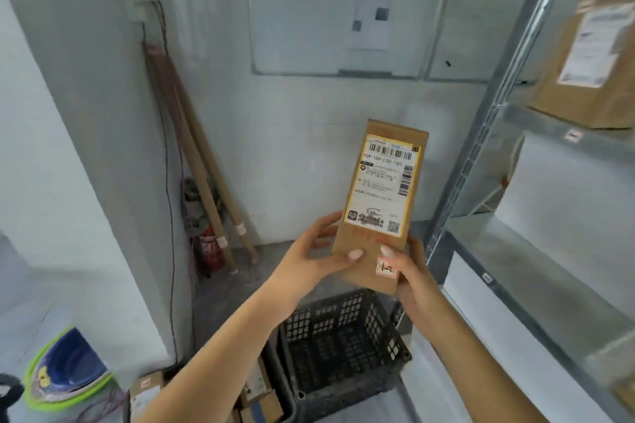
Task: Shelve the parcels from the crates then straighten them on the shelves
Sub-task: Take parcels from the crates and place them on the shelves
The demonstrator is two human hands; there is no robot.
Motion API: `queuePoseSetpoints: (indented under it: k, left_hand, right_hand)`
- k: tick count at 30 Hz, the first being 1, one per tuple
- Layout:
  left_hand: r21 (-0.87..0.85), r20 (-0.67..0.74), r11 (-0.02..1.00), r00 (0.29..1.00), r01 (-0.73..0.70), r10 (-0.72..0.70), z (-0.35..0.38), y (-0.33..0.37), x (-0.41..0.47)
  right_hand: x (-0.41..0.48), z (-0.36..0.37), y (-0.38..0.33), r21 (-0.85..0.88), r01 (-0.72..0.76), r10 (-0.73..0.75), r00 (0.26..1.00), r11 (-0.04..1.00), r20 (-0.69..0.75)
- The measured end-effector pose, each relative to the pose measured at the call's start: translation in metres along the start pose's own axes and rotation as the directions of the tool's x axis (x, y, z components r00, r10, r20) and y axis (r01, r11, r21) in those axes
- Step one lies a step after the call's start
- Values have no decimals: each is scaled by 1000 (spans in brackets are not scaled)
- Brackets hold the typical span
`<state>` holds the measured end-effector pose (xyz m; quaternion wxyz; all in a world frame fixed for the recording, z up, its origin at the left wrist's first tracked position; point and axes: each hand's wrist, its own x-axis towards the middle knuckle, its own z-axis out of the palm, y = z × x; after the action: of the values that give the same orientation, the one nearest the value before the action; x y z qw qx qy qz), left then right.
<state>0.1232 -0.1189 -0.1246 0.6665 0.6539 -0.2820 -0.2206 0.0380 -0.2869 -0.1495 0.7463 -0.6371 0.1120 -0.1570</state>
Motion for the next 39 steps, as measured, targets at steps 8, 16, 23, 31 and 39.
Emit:
queuePoseSetpoints:
  k: [8, 16, 23, 31, 39]
  left_hand:
    - [-149, 341, 989, 937, -20, 70, 53, 66, 8]
    - [-16, 358, 999, 933, -31, 35, 85, 89, 22]
    - [431, 544, 625, 740, -651, 396, 101, 111, 37]
    - [394, 759, 143, 409, -908, 506, 152, 90, 42]
    - [262, 740, 426, 464, -866, 488, 184, 73, 32]
  right_hand:
    - [-35, -35, -73, -16, 73, -75, 987, 997, -145]
    - [-68, -66, -115, -187, 69, -124, 947, 980, -298]
    - [-119, -103, -157, -461, -148, -18, 942, 875, -336]
    - [-158, -114, -181, -614, -385, 110, 893, 689, -437]
    - [-207, -129, -178, -356, -368, -20, 671, 859, -741]
